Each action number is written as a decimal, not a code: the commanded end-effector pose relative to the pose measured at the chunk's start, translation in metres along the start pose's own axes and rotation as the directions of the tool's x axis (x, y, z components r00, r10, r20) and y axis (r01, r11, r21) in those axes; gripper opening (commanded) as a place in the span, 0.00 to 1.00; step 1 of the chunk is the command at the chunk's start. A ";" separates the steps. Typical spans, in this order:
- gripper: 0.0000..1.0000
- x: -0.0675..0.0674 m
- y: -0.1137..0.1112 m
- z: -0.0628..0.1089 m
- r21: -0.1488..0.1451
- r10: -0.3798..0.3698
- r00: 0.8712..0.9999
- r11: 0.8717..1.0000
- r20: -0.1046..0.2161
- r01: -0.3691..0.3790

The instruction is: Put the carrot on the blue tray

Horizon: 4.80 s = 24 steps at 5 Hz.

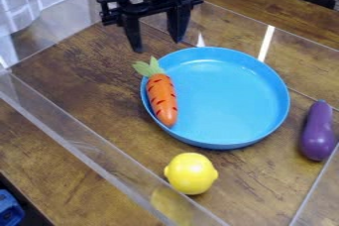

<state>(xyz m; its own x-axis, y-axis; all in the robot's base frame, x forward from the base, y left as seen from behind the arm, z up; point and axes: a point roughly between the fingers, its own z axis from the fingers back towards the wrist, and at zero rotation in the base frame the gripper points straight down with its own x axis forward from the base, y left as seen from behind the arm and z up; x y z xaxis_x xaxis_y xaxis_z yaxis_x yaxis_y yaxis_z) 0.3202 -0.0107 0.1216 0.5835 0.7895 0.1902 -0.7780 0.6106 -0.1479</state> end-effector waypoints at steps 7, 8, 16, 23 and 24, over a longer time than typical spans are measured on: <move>1.00 0.034 -0.027 -0.032 -0.023 0.136 0.987 0.991 0.081 -0.134; 1.00 0.037 -0.026 -0.034 -0.034 0.101 0.992 0.995 0.074 -0.099; 1.00 0.024 -0.021 -0.010 -0.062 0.044 0.998 0.997 0.049 -0.041; 0.00 0.002 -0.004 -0.077 0.071 0.071 0.993 0.994 0.090 -0.078; 0.00 -0.002 -0.002 -0.066 0.071 0.041 0.996 0.996 0.077 -0.046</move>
<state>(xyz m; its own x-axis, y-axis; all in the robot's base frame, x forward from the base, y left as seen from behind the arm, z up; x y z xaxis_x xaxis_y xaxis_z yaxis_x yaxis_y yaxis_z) 0.3287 -0.0086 0.0308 0.5479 0.8088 0.2137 -0.8256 0.5640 -0.0179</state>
